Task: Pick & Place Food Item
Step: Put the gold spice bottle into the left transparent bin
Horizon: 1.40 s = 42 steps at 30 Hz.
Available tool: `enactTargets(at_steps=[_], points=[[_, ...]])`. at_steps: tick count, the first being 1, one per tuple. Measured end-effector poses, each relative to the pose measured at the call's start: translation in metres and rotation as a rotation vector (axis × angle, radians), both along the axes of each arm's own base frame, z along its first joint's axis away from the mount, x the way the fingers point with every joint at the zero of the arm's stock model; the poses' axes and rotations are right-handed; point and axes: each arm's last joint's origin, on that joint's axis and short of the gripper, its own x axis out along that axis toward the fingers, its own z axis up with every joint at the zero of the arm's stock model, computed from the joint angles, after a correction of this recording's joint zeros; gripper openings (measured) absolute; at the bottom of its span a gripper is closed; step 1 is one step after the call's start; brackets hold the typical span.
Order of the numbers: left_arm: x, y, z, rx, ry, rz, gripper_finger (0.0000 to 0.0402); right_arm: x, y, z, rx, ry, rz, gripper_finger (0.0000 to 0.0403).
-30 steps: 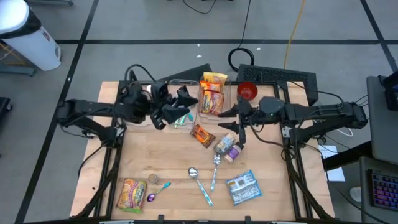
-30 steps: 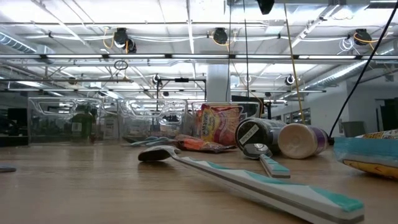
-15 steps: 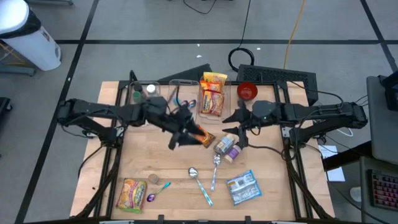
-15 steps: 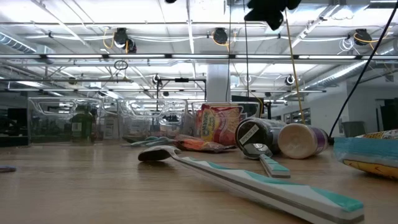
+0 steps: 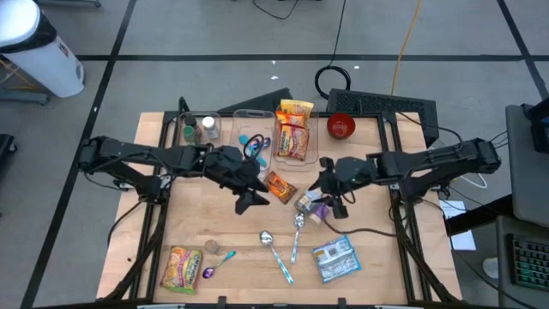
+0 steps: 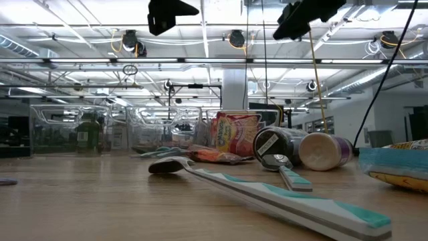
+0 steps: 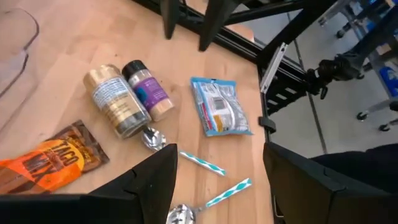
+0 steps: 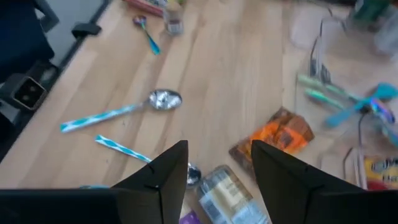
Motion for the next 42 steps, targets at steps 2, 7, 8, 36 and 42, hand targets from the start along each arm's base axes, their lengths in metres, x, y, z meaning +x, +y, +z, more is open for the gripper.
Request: enactTargets(at_steps=[2, 7, 8, 36, 42], points=[[0.000, 0.000, 0.000, 0.009, -0.007, 0.002, 0.0243, 0.001, 0.000, -0.004, 0.010, 0.032, -0.013, 0.0173], [0.001, 0.005, 0.001, 0.036, -0.017, 0.054, 0.0244, 0.009, 0.002, -0.014, 0.022, 0.073, 0.014, 0.0173], [0.001, 0.006, 0.001, 0.040, -0.019, 0.065, 0.0243, 0.011, 0.002, -0.017, 0.036, 0.089, 0.036, 0.0173], [0.002, 0.021, 0.002, -0.039, -0.014, 0.056, 0.0244, 0.053, -0.027, -0.045, -0.269, 0.511, 0.154, 0.0326], [0.002, 0.021, 0.002, -0.036, -0.013, 0.053, 0.0244, 0.062, -0.026, -0.070, -0.288, 0.608, 0.205, 0.0344]])
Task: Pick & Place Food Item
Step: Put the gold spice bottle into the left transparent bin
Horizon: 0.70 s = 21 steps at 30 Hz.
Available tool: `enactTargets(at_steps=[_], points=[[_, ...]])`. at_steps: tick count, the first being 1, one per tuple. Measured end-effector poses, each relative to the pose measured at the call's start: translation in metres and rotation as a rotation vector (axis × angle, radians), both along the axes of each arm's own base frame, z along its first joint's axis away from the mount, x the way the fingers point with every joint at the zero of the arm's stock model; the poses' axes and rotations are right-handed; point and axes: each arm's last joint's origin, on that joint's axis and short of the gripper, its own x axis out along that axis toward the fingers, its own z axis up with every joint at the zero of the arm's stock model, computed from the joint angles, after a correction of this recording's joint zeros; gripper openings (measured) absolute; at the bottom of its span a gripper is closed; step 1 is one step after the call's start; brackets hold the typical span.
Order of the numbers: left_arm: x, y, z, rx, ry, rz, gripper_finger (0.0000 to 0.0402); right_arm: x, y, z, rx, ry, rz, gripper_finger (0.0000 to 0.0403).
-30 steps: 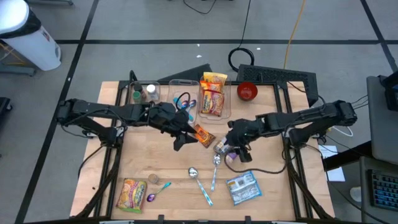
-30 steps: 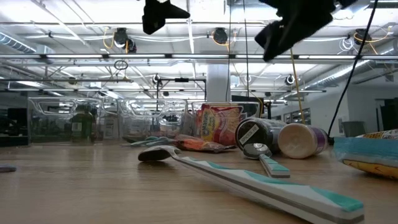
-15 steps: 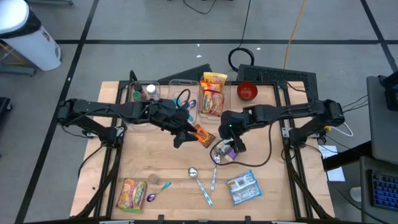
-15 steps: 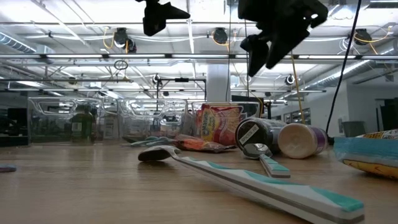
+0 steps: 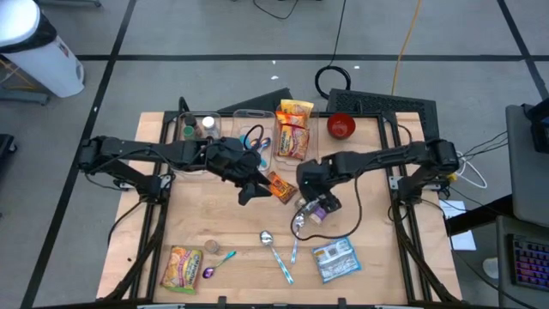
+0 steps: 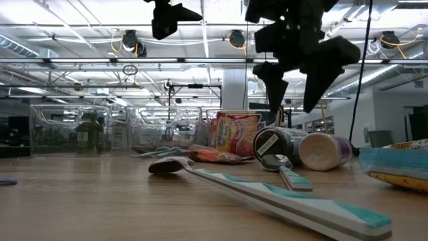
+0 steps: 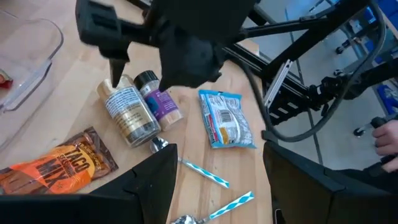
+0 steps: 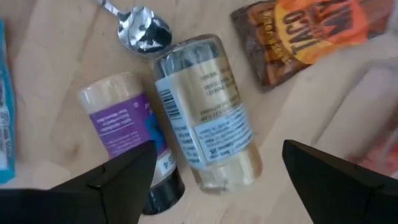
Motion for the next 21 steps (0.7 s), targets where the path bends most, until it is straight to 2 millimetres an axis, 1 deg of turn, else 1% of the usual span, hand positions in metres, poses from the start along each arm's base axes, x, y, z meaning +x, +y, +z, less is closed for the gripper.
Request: enactTargets(at_steps=[6, 11, 17, 21], points=[[0.000, 0.000, 0.000, 0.006, -0.001, -0.003, 0.0244, 0.008, 0.005, -0.021, -0.068, 0.065, 0.079, 0.0344], [0.000, 0.000, -0.001, 0.009, 0.005, -0.004, 0.0244, 0.014, 0.009, -0.037, -0.084, 0.114, 0.137, 0.0342], [-0.001, 0.000, -0.003, 0.008, 0.028, -0.004, 0.0244, 0.022, 0.008, -0.053, -0.116, 0.130, 0.133, 0.0339], [-0.002, 0.000, -0.003, 0.011, 0.035, -0.006, 0.0244, 0.024, 0.008, -0.058, -0.135, 0.130, 0.130, 0.0331]])
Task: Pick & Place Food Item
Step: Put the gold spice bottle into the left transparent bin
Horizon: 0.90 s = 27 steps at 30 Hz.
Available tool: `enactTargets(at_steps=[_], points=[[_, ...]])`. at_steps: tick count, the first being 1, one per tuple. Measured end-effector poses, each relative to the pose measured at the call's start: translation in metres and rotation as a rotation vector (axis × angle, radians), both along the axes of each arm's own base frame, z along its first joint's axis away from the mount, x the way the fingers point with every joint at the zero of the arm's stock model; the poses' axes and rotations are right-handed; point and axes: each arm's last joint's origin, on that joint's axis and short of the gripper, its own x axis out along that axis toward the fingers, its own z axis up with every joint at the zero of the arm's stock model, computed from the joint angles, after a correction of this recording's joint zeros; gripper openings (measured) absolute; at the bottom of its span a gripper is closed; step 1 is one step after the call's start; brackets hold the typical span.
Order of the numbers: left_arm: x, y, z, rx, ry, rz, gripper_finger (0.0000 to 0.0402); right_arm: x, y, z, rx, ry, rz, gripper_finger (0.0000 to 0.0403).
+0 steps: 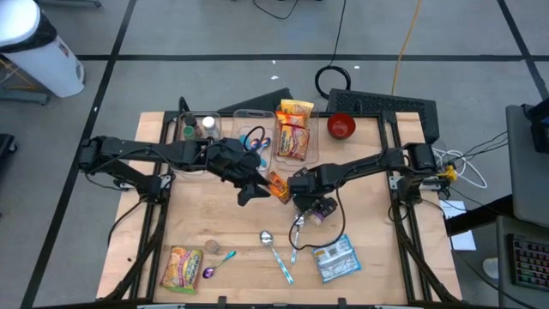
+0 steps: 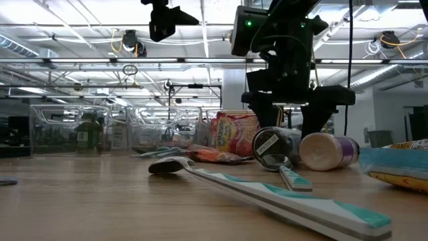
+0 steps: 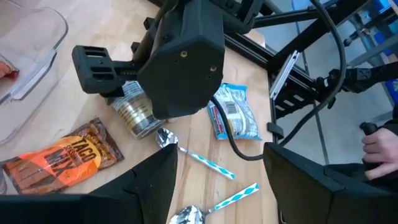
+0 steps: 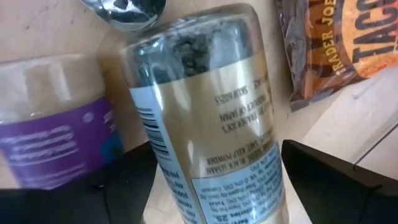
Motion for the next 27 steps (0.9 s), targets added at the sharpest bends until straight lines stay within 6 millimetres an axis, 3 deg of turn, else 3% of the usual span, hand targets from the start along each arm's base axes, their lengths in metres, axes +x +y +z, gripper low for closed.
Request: enactTargets(at_steps=[9, 16, 19, 27], points=[[0.000, 0.000, -0.001, 0.006, 0.006, -0.002, 0.0244, -0.003, 0.000, -0.008, -0.007, -0.017, -0.014, 0.0275], [0.000, 0.001, -0.001, 0.027, 0.003, 0.014, 0.0244, -0.007, -0.001, -0.001, -0.009, -0.033, -0.067, 0.0275], [0.000, 0.002, -0.001, 0.029, 0.002, 0.019, 0.0244, -0.010, -0.003, 0.011, -0.007, -0.071, -0.087, 0.0275], [-0.002, 0.012, 0.002, 0.013, -0.010, 0.060, 0.0244, -0.030, -0.014, 0.069, 0.045, -0.283, -0.251, 0.0275]])
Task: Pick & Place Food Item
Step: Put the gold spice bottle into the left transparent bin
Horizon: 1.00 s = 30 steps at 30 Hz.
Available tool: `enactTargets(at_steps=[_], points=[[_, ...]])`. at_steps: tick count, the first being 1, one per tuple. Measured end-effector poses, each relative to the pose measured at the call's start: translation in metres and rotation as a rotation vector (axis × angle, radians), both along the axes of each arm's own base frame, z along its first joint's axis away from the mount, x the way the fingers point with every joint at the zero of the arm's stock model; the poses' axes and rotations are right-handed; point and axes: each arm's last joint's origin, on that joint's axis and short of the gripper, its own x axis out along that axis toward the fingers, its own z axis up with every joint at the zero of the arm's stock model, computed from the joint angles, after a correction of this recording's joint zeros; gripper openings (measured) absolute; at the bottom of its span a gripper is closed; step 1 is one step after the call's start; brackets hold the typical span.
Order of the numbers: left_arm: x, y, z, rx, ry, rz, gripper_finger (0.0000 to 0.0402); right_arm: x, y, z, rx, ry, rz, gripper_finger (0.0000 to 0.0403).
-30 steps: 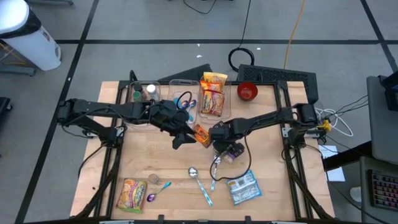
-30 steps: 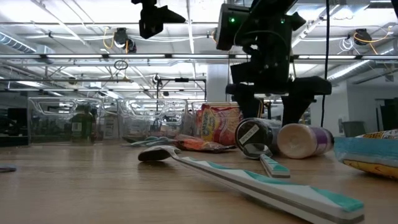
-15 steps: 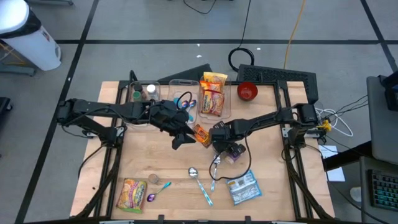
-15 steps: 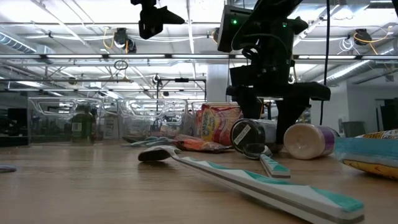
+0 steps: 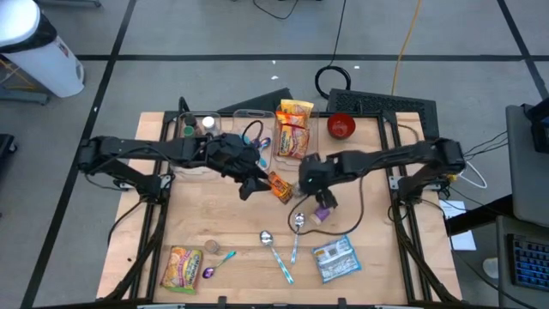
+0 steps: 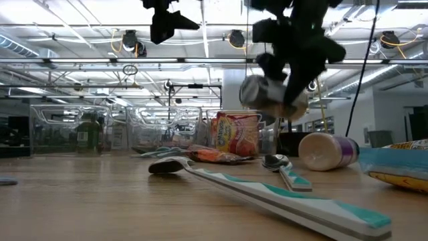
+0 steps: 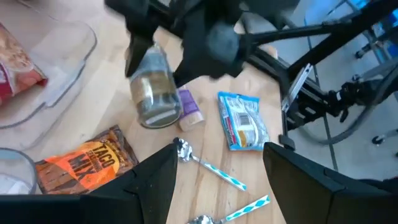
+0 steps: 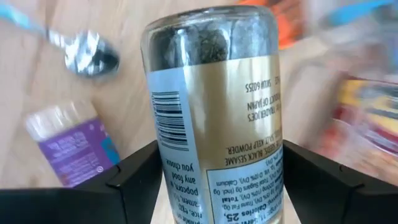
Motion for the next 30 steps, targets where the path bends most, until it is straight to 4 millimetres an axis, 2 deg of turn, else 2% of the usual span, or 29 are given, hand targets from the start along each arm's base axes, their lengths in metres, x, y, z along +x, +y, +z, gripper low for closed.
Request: enactTargets(at_steps=[7, 14, 18, 30], points=[[-0.006, 0.010, 0.016, 0.022, -0.106, 0.025, 0.0244, -0.026, -0.014, 0.049, 0.082, -0.223, -0.202, 0.0275], [-0.008, 0.022, 0.030, 0.045, -0.229, 0.053, 0.0244, -0.042, -0.025, 0.082, 0.212, -0.435, -0.354, 0.0273], [-0.007, 0.024, 0.033, 0.098, -0.268, 0.028, 0.0244, -0.044, -0.029, 0.092, 0.313, -0.509, -0.384, 0.0273], [-0.007, 0.032, 0.034, 0.189, -0.279, 0.102, 0.0244, -0.037, -0.031, 0.096, 0.368, -0.581, -0.388, 0.0273]])
